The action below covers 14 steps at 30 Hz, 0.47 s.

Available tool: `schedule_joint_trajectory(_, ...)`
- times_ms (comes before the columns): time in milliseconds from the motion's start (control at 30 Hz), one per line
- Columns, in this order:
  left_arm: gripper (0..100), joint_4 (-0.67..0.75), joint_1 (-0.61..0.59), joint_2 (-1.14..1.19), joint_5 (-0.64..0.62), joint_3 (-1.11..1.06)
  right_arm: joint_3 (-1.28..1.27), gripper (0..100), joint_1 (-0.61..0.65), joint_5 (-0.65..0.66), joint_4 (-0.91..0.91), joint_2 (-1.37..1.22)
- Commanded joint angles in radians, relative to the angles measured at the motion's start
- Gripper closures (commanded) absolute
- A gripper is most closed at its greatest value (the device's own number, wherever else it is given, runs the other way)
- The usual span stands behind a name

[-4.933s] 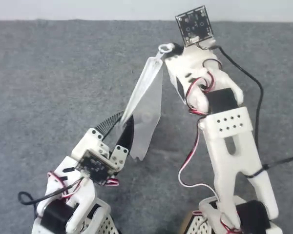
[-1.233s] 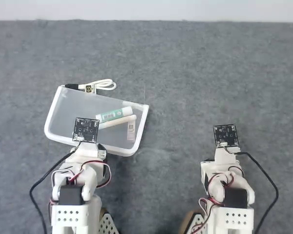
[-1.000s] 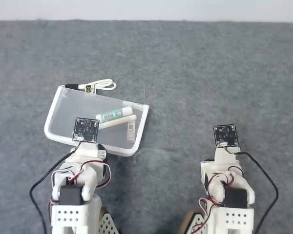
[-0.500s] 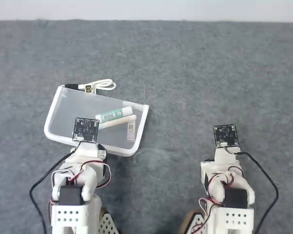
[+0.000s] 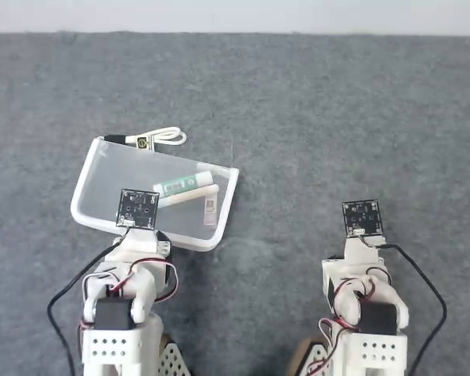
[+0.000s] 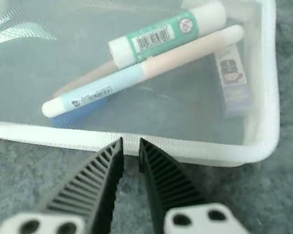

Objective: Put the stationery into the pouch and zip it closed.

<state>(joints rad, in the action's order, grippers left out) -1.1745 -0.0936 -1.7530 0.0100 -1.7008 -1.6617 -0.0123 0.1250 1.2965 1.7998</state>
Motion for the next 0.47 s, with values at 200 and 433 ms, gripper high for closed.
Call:
schedule_joint_trajectory(200,95,-0.003,-0.003,-0.012,-0.011,0.013,-0.021,99.1,-0.013,-0.005,0.01,0.015)
schedule_joint_trajectory(433,95,-0.003,-0.003,-0.012,-0.011,0.013,-0.021,99.1,-0.013,-0.005,0.01,0.015)
